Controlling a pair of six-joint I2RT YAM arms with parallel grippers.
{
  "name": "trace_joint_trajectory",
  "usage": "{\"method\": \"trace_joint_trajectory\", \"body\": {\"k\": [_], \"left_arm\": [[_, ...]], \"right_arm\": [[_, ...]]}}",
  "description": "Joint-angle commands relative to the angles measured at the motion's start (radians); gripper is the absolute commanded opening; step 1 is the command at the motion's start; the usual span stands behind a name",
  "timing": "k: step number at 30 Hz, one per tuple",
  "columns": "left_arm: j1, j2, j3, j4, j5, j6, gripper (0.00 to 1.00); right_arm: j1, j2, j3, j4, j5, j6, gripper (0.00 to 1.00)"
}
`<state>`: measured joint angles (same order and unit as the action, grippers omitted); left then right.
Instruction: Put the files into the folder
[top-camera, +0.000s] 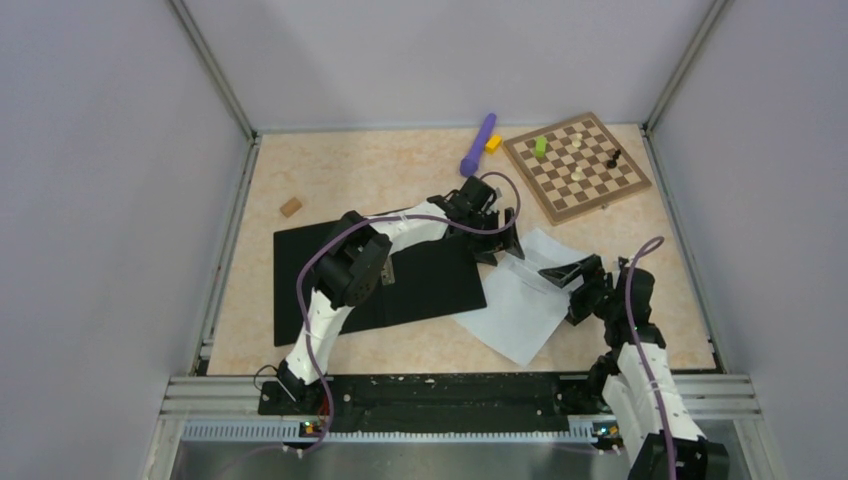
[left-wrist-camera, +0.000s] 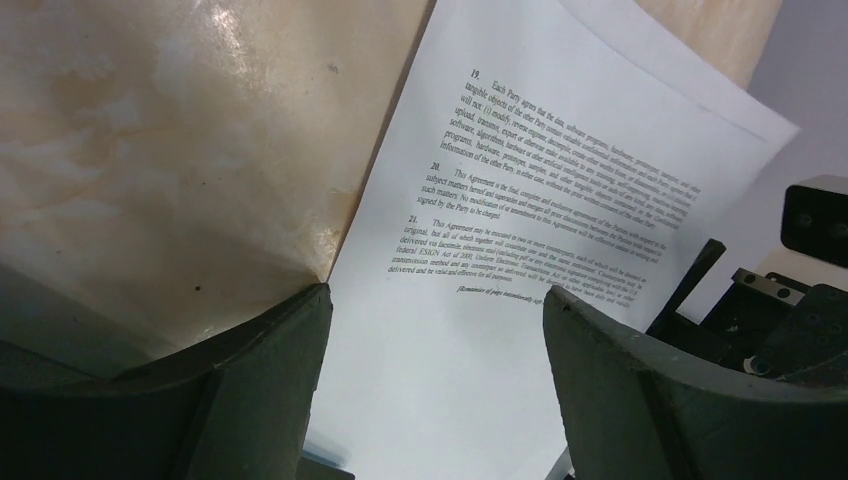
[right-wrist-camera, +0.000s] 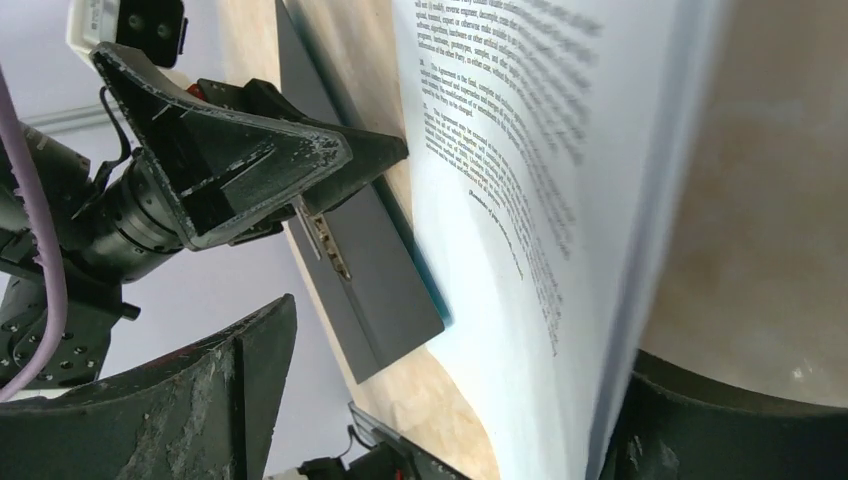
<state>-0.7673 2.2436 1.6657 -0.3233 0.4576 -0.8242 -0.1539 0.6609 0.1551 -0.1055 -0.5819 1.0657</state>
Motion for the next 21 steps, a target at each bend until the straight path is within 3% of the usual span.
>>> {"method": "trace_joint_trajectory", "body": {"k": [1, 7, 10, 13, 18, 21], "left_arm": [[0.011, 0.069, -0.013, -0.07, -0.096, 0.049, 0.83], [0.011, 0.067, -0.012, -0.073, -0.094, 0.057, 0.83], [0.011, 0.06, -0.009, -0.08, -0.097, 0.055, 0.83], [0.011, 0.041, -0.018, -0.076, -0.102, 0.048, 0.83], [0.01, -0.007, 0.018, -0.082, -0.072, 0.049, 0.83], [0.016, -0.066, 0.059, -0.113, -0.077, 0.091, 0.84]], "right_arm": [[-0.003, 0.002, 0.011, -0.031, -0.006, 0.073, 0.86], [-0.002, 0.038, -0.066, 0.067, 0.019, 0.054, 0.81], [0.004, 0.079, -0.04, -0.037, 0.031, -0.039, 0.73], [0.005, 0.077, -0.024, -0.092, 0.049, -0.096, 0.54], [0.005, 0.072, 0.105, -0.146, 0.132, -0.175, 0.01], [0.005, 0.132, 0.262, -0.203, 0.162, -0.284, 0.0]]}}
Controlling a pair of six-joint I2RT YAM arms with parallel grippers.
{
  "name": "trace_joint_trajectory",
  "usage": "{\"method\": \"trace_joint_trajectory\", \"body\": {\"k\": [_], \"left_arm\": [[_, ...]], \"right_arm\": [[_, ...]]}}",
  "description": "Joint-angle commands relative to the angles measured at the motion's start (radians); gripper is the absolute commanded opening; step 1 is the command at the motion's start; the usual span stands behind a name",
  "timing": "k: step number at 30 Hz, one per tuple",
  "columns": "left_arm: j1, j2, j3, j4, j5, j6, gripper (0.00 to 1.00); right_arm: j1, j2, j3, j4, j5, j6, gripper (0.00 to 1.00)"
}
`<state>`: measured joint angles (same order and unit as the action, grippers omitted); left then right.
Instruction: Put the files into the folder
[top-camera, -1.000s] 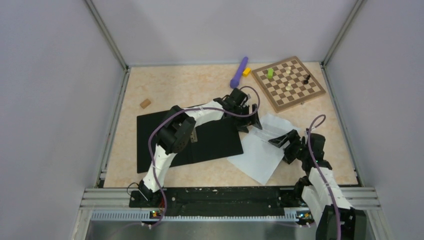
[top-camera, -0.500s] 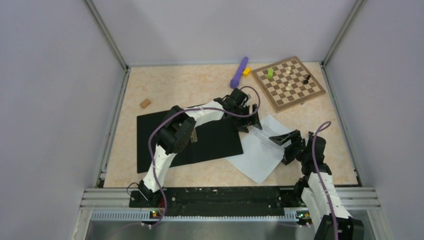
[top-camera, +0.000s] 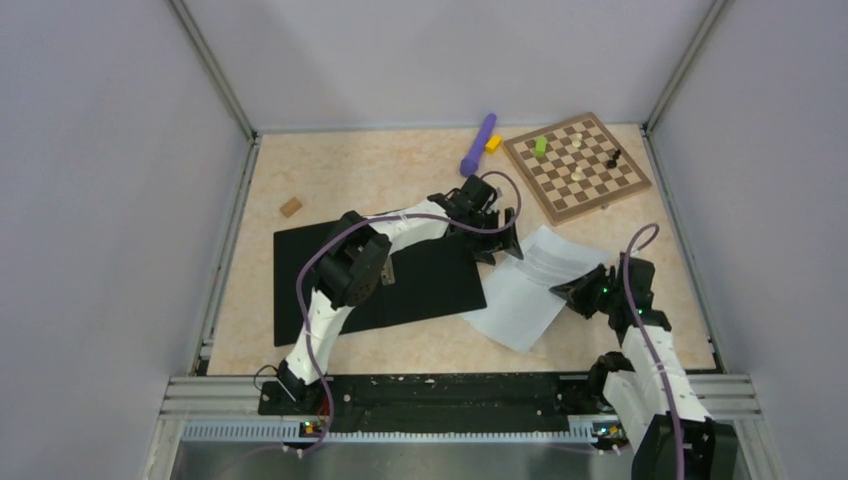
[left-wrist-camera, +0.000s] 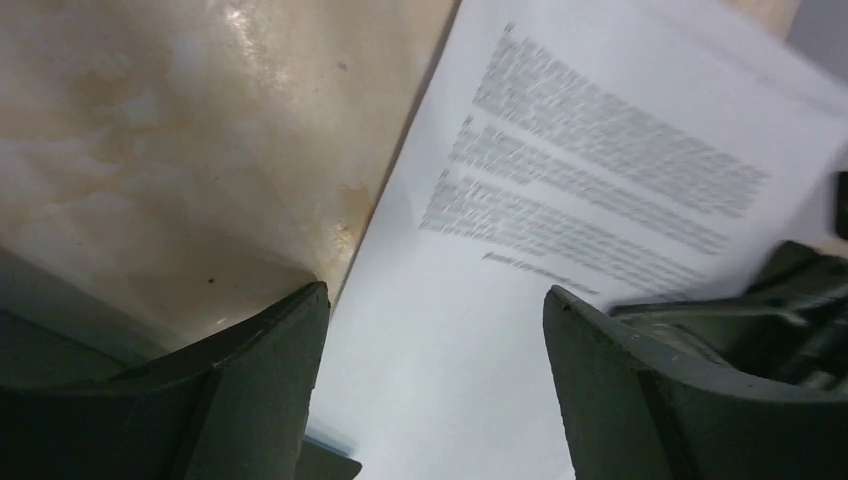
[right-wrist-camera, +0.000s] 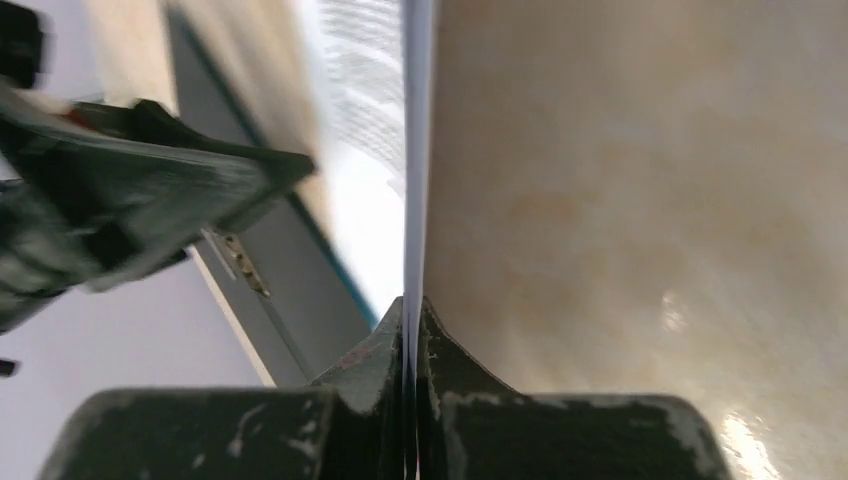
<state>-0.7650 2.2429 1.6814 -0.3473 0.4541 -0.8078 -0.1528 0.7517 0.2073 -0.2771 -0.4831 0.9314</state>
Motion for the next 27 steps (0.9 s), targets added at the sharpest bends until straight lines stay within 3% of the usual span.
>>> {"method": "trace_joint_trajectory", "body": {"k": [1, 10, 16, 22, 27], "left_arm": [[0.02, -0.089, 0.055, -0.105, -0.074, 0.092, 0.84], [0.184, -0.404, -0.051, -0.154, -0.089, 0.174, 0.85], [0.297, -0.561, -0.177, -0.182, -0.088, 0.198, 0.86], [0.426, -0.7, -0.323, -0.292, -0.244, 0.222, 0.86], [0.545, -0.825, -0.45, -0.343, -0.314, 0.226, 0.86]], "right_arm": [[0.004, 0.07, 0.265, -0.052, 0.065, -0.187, 0.0], [0.058, 0.344, 0.808, -0.074, 0.008, -0.36, 0.0], [0.29, 0.528, 1.108, -0.065, -0.039, -0.362, 0.0], [0.505, 0.684, 1.241, 0.045, -0.11, -0.299, 0.0], [0.542, 0.725, 1.106, 0.212, -0.191, -0.204, 0.0]]}}
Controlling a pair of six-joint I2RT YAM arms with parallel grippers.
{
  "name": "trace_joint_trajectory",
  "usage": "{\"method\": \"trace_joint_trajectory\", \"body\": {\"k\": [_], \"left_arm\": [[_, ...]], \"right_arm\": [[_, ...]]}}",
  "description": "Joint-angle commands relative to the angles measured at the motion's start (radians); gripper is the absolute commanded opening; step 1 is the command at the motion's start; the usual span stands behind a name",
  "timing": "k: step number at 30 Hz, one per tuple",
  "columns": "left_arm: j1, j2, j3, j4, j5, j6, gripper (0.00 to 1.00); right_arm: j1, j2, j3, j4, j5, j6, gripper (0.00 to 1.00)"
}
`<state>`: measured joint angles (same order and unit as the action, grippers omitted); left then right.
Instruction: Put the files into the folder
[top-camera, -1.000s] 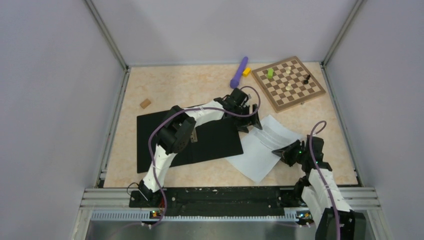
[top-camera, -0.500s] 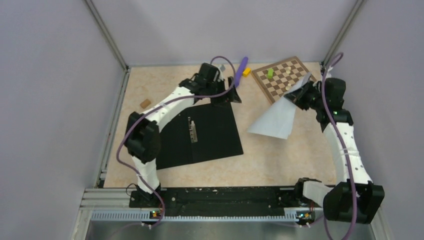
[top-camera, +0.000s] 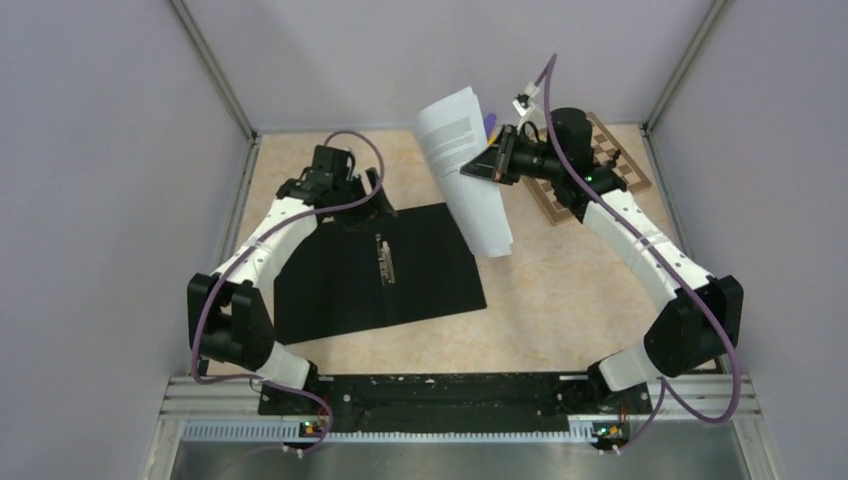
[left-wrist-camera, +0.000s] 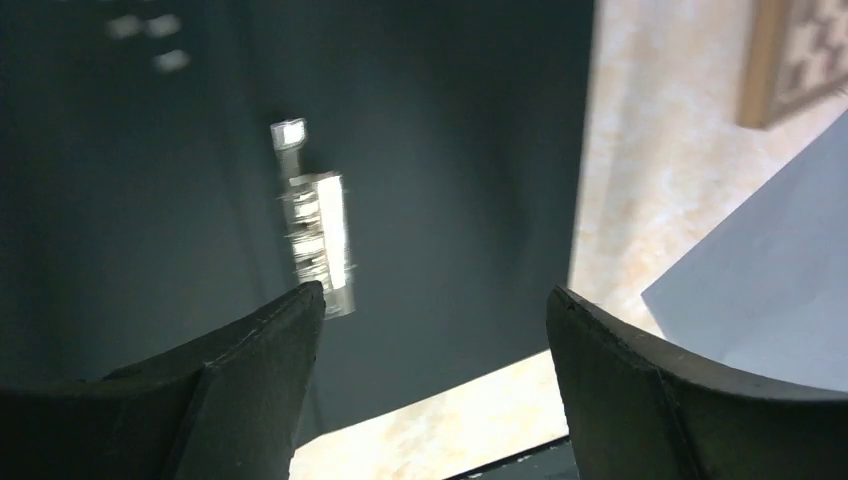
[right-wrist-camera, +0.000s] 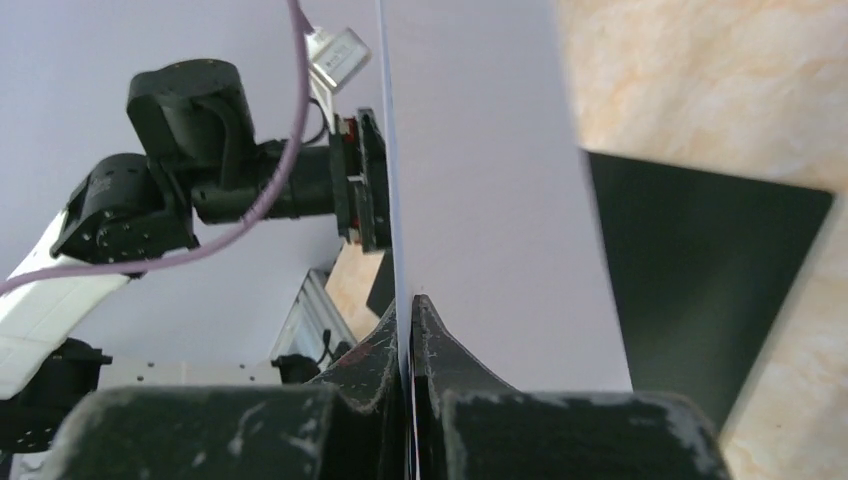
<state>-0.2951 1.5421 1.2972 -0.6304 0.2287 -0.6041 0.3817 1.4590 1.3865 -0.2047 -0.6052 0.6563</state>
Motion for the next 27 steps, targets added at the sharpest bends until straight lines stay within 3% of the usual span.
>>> {"method": "trace_joint_trajectory", "body": {"k": [1, 7, 15, 27], "left_arm": [[0.106, -0.141, -0.091, -0.063, -0.094, 0.025, 0.86], [0.206, -0.206, -0.21, -0.099, -0.158, 0.03, 0.86], [0.256, -0.157, -0.307, -0.078, -0.304, 0.009, 0.9], [0.238, 0.101, -0.331, 0.077, -0.163, -0.061, 0.88]], "right_arm": [[0.008, 0.024, -0.103, 0.159, -0.072, 0.077, 0.0], [0.007, 0.097, -0.268, 0.318, -0.084, 0.151, 0.0], [0.007, 0.282, -0.314, 0.271, -0.001, 0.059, 0.0], [0.007, 0.384, -0.396, 0.244, 0.111, 0.029, 0.0]]}}
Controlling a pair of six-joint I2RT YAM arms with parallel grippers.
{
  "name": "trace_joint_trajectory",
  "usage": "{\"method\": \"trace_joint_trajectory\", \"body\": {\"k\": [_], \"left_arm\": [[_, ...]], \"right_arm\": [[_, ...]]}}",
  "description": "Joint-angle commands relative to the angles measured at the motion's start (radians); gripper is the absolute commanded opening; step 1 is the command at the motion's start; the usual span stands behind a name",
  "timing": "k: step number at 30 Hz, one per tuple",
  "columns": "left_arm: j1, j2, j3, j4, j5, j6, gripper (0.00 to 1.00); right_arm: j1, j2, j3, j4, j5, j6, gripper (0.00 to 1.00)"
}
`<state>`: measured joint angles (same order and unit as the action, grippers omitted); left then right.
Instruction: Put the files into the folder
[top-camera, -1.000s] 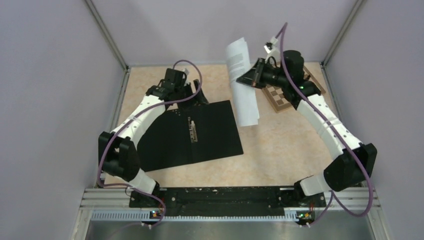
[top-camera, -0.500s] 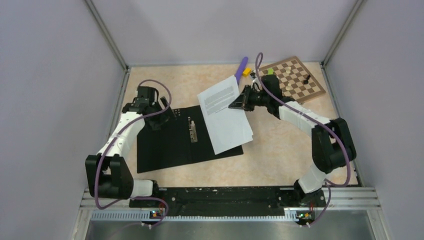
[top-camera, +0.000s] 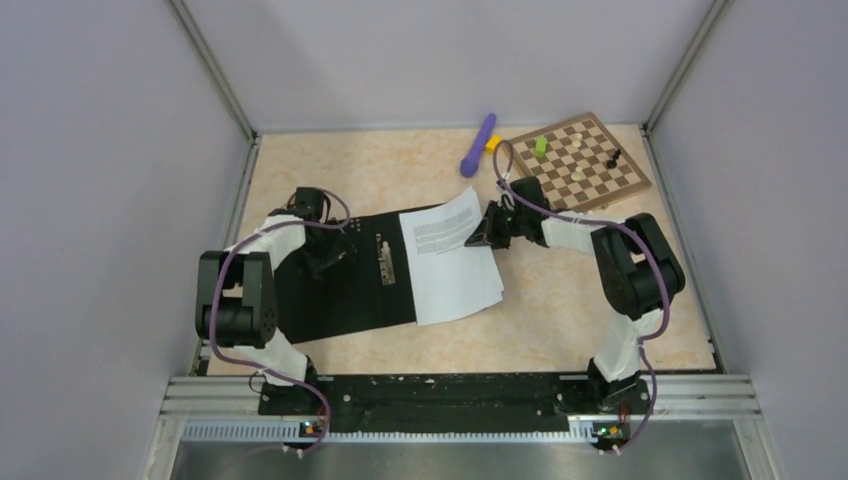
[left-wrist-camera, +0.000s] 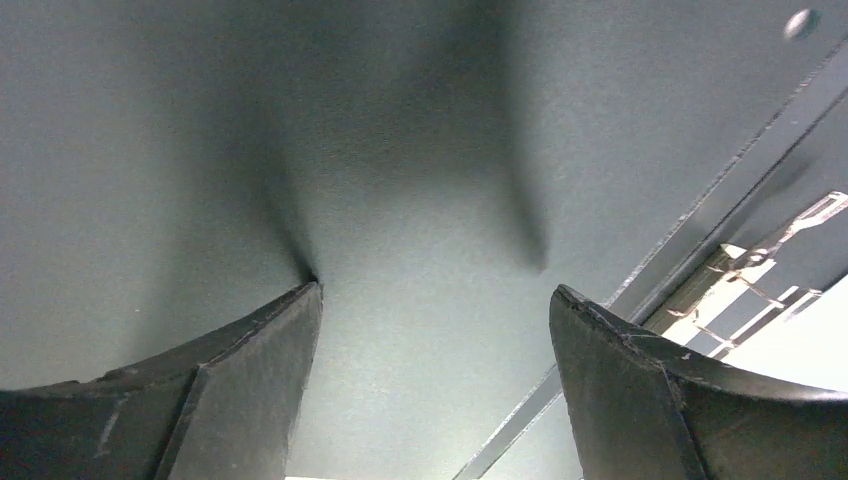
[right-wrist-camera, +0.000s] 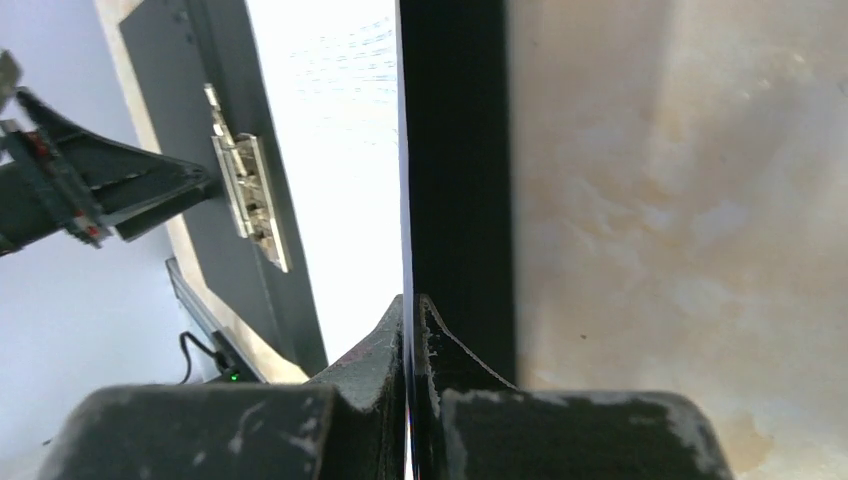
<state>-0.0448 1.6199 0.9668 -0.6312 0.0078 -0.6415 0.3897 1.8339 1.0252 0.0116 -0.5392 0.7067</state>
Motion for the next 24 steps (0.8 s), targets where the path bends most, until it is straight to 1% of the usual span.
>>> {"method": "trace_joint_trajectory", "body": {"k": [1, 5, 10, 16, 24], "left_arm": [[-0.02, 0.033, -0.002, 0.086, 0.068, -0.026, 0.88], [-0.064, 0.064, 0.004, 0.113, 0.095, -0.027, 0.88], [-0.128, 0.072, 0.032, 0.149, 0.115, -0.024, 0.88], [-0.16, 0.119, 0.087, 0.165, 0.154, -0.025, 0.87], [-0.241, 0.187, 0.139, 0.166, 0.191, -0.016, 0.86]], "right_arm": [[-0.002, 0.005, -0.043, 0.028, 0.054, -0.021, 0.0], [-0.001, -0.026, -0.107, 0.028, 0.094, -0.02, 0.0], [-0.002, -0.102, -0.187, 0.037, 0.126, -0.01, 0.0], [-0.002, -0.174, -0.233, 0.0, 0.155, -0.022, 0.0], [-0.007, -0.311, -0.296, -0.071, 0.204, -0.026, 0.0]]}}
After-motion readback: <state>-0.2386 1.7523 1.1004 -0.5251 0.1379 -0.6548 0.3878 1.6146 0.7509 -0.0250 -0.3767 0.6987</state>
